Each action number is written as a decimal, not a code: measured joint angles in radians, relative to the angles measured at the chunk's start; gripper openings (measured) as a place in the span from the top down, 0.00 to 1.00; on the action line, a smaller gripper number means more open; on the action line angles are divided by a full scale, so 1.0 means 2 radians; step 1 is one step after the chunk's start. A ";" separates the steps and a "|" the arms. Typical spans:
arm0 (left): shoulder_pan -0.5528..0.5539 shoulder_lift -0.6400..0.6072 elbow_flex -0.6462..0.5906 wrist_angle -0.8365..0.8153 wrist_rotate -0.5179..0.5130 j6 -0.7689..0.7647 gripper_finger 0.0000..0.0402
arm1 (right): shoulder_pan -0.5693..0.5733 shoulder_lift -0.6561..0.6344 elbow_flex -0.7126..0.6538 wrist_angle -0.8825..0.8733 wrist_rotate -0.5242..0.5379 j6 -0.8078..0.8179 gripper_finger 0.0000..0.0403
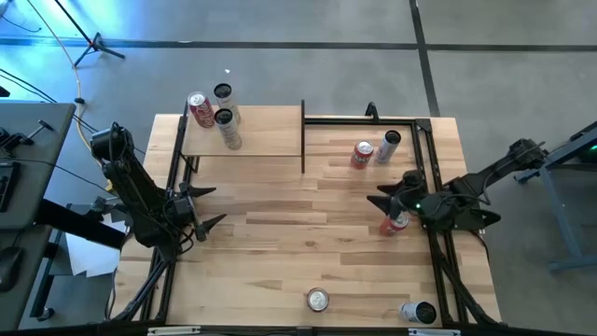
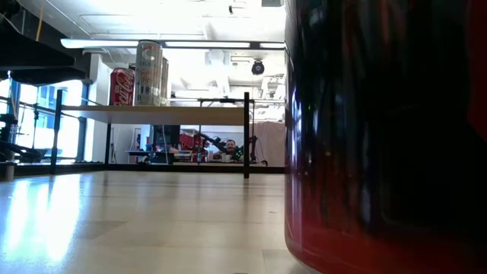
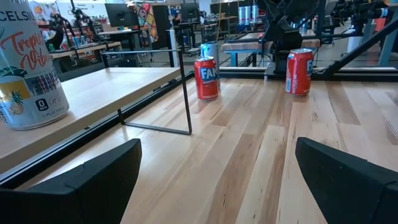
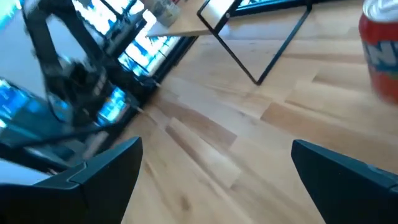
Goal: Place canned beverage on shelf
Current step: Put the top blue soda can on the shelf
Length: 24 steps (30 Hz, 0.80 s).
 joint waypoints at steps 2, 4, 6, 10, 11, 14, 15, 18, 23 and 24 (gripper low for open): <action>0.000 0.000 0.000 0.000 0.000 0.000 0.00 | 0.000 0.011 0.000 0.001 -0.001 -0.032 0.01; 0.000 0.000 0.000 0.000 0.000 0.000 0.00 | 0.000 0.024 0.000 0.014 -0.005 -0.057 0.01; 0.000 0.000 0.000 0.000 0.000 0.000 0.00 | 0.000 0.035 0.000 0.040 -0.006 -0.090 0.01; 0.000 0.000 0.000 0.000 0.000 0.000 0.00 | 0.000 0.047 0.000 0.095 0.016 -0.177 0.01; 0.000 0.000 0.000 0.000 0.000 0.000 0.00 | 0.000 0.047 0.000 0.104 0.025 -0.195 0.01; 0.000 0.000 0.000 0.000 0.000 0.000 0.00 | 0.000 0.046 0.000 0.125 0.054 -0.234 0.01; 0.000 0.000 0.000 0.000 0.000 0.000 0.00 | 0.000 0.046 0.000 0.127 0.062 -0.244 0.01; 0.000 0.000 0.000 0.000 0.000 0.000 0.00 | 0.000 0.046 0.000 0.128 0.077 -0.269 0.01; 0.000 0.000 0.000 0.000 0.000 0.000 0.00 | 0.000 0.046 0.000 0.134 0.068 -0.311 0.01; 0.000 0.000 0.000 0.000 0.000 0.000 0.00 | 0.000 0.046 0.000 0.138 0.064 -0.316 0.01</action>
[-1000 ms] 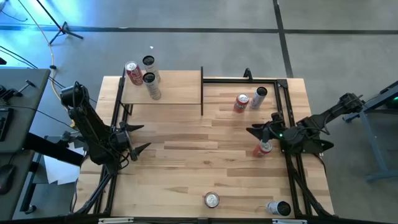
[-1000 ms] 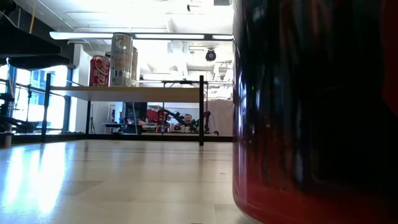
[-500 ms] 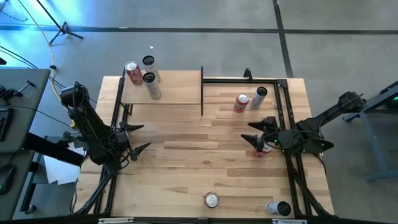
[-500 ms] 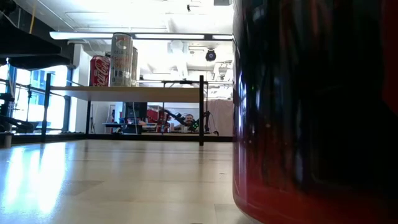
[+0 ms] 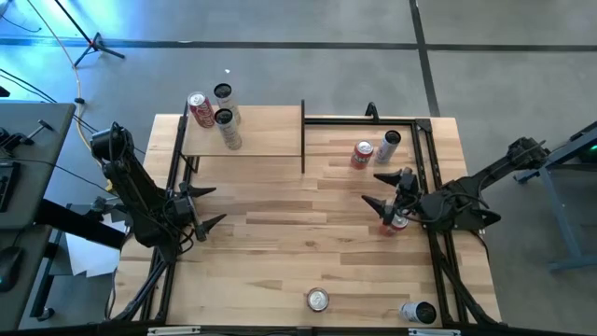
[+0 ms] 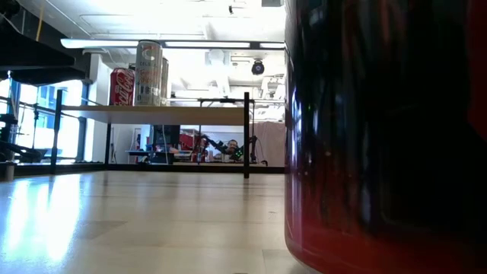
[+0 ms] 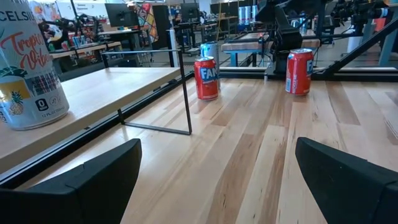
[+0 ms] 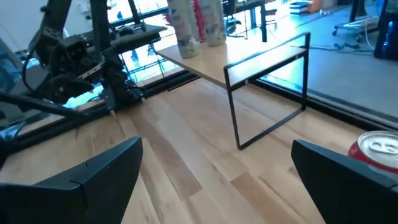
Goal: Place canned beverage on shelf
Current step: Put the top blue soda can on the shelf
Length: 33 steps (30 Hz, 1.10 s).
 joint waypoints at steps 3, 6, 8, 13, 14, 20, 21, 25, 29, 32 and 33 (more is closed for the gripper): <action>0.000 0.000 0.000 0.000 0.000 0.000 0.00 | 0.000 0.000 0.000 0.015 0.000 -0.041 0.01; 0.000 0.000 0.000 0.000 0.000 0.000 0.00 | 0.000 0.001 0.000 0.022 0.045 -0.028 0.01; 0.000 0.000 0.000 0.000 0.000 0.000 0.00 | 0.000 0.003 0.000 0.012 0.101 0.005 0.01; 0.000 0.000 0.000 0.000 0.000 0.000 0.00 | -0.004 0.016 0.000 -0.037 0.195 0.052 0.01; 0.000 0.000 0.000 0.000 0.000 0.000 0.00 | -0.008 0.019 0.000 -0.038 0.199 0.068 0.01; 0.000 0.000 0.000 0.000 0.000 0.000 0.00 | -0.069 0.021 0.006 -0.045 0.141 0.095 0.01; 0.000 0.000 0.000 0.000 0.000 0.000 0.00 | -0.086 0.020 0.013 -0.047 0.121 0.095 0.01; 0.000 0.000 0.000 0.000 0.000 0.000 0.00 | -0.156 0.019 0.061 -0.133 0.038 0.111 0.01; 0.000 0.000 0.000 0.000 0.000 0.000 0.00 | -0.225 0.027 0.127 -0.269 -0.036 0.142 0.01; 0.000 0.000 0.000 0.000 0.000 0.000 0.00 | -0.270 0.040 0.178 -0.359 -0.084 0.159 0.01; 0.000 0.000 0.000 0.000 0.000 0.000 0.00 | -0.284 0.046 0.197 -0.390 -0.097 0.162 0.01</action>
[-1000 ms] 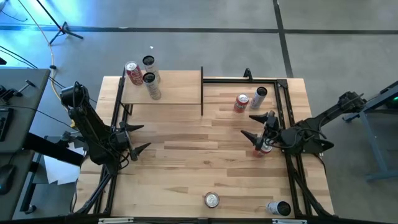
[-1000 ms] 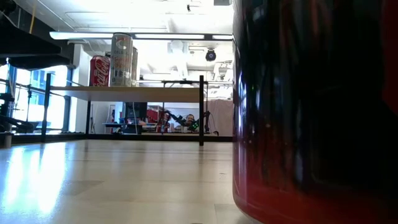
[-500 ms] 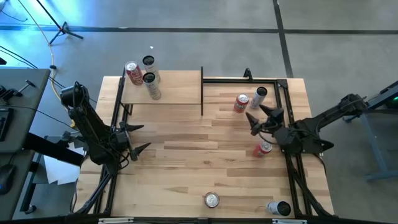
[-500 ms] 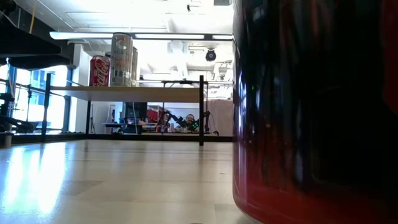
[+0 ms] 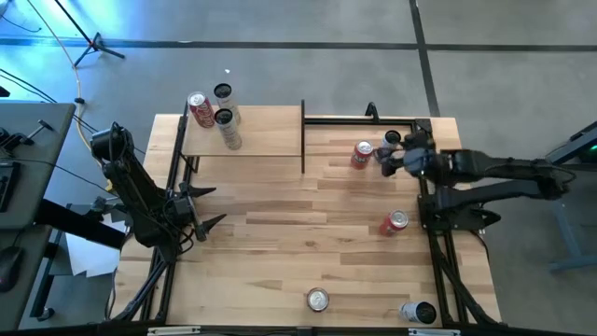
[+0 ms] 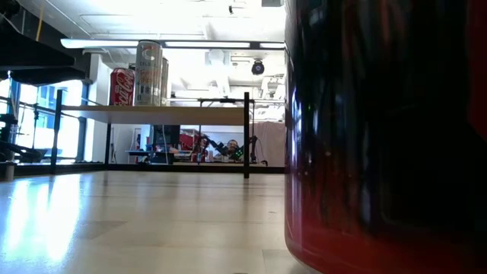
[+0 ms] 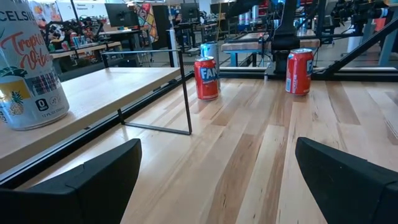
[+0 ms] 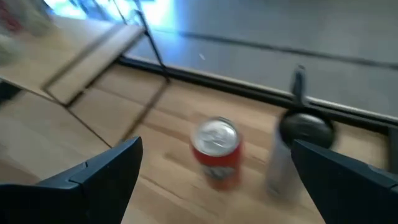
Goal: Place canned beverage on shelf
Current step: Put the top blue soda can on the shelf
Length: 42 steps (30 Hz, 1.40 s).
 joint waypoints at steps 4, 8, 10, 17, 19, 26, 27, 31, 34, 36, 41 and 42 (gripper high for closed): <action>0.000 0.000 0.000 0.000 0.000 0.000 0.00 | -0.053 0.033 0.085 -0.109 -0.055 0.001 0.01; 0.000 0.000 0.000 0.000 0.000 0.000 0.00 | -0.110 0.087 0.174 -0.206 -0.110 0.000 0.01; 0.000 0.000 0.000 0.000 0.000 0.000 0.00 | -0.137 0.119 0.214 -0.251 -0.128 -0.002 0.01; 0.000 0.000 0.000 0.000 0.000 0.000 0.00 | -0.218 0.220 0.308 -0.326 -0.180 -0.032 0.01; 0.000 0.000 0.000 0.000 0.000 0.000 0.00 | -0.241 0.242 0.319 -0.335 -0.194 -0.040 0.01; 0.000 0.000 0.000 0.000 0.000 0.000 0.00 | -0.317 0.295 0.298 -0.328 -0.267 -0.080 0.01; 0.000 0.000 0.000 0.000 0.000 0.000 0.00 | -0.326 0.301 0.295 -0.324 -0.274 -0.086 0.01; 0.000 0.000 0.000 0.000 0.000 0.000 0.00 | -0.352 0.322 0.293 -0.306 -0.300 -0.115 0.01; 0.000 0.000 0.000 0.000 0.000 0.000 0.00 | -0.368 0.336 0.293 -0.291 -0.313 -0.135 0.01; 0.000 0.000 0.000 0.000 0.000 0.000 0.00 | -0.378 0.348 0.293 -0.286 -0.318 -0.145 0.01; 0.000 0.000 0.000 0.000 0.000 0.000 0.00 | -0.395 0.378 0.293 -0.284 -0.330 -0.160 0.01; 0.000 0.000 0.000 0.000 0.000 0.000 0.00 | -0.397 0.384 0.293 -0.281 -0.331 -0.162 0.01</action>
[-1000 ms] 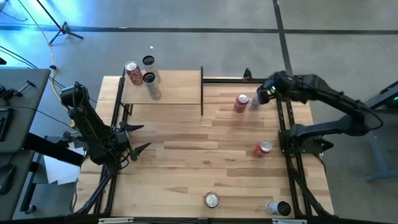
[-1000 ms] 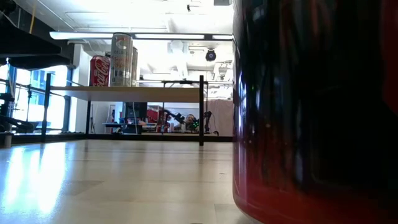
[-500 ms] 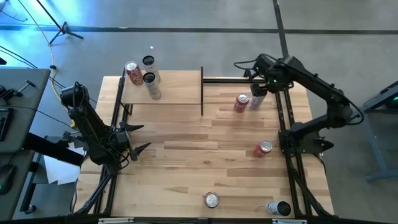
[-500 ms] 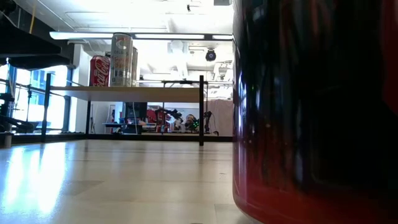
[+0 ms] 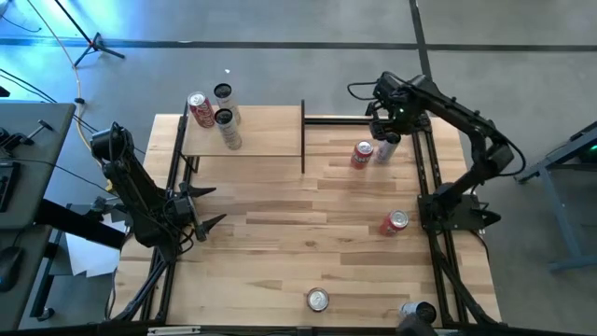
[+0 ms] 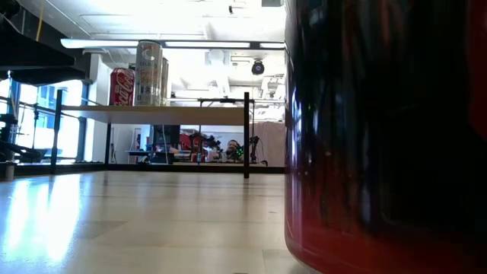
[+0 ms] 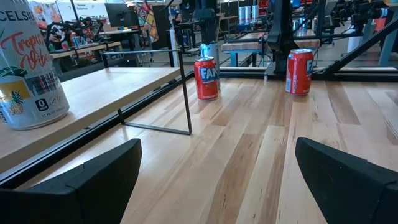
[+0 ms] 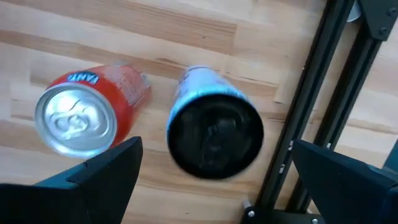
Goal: Place canned beverage on shelf
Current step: Put the top blue soda can on the shelf
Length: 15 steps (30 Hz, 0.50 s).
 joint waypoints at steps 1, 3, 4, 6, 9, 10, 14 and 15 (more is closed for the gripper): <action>0.000 0.000 0.000 0.000 0.000 0.000 0.00 | -0.002 0.006 0.000 0.002 -0.002 -0.002 0.01; 0.000 0.000 0.000 0.000 0.000 0.000 0.00 | -0.006 0.015 0.000 0.005 -0.008 -0.011 0.01; 0.000 0.000 0.000 0.000 0.000 0.000 0.00 | -0.006 0.020 0.000 0.006 -0.009 -0.013 0.01; 0.000 0.000 0.000 0.000 0.000 0.000 0.00 | -0.007 0.028 0.000 0.006 -0.009 -0.013 0.01; 0.000 0.000 0.000 0.000 0.000 0.000 0.00 | -0.007 0.034 0.000 0.010 -0.009 -0.016 0.01; 0.000 0.000 0.000 0.000 0.000 0.000 0.00 | -0.007 0.035 0.000 0.013 -0.009 -0.019 0.01; 0.000 0.000 0.000 0.000 0.000 0.000 0.00 | -0.010 0.035 0.000 0.020 -0.010 -0.024 0.01; 0.000 0.000 0.000 0.000 0.000 0.000 0.00 | -0.011 0.035 0.000 0.019 -0.009 -0.026 0.01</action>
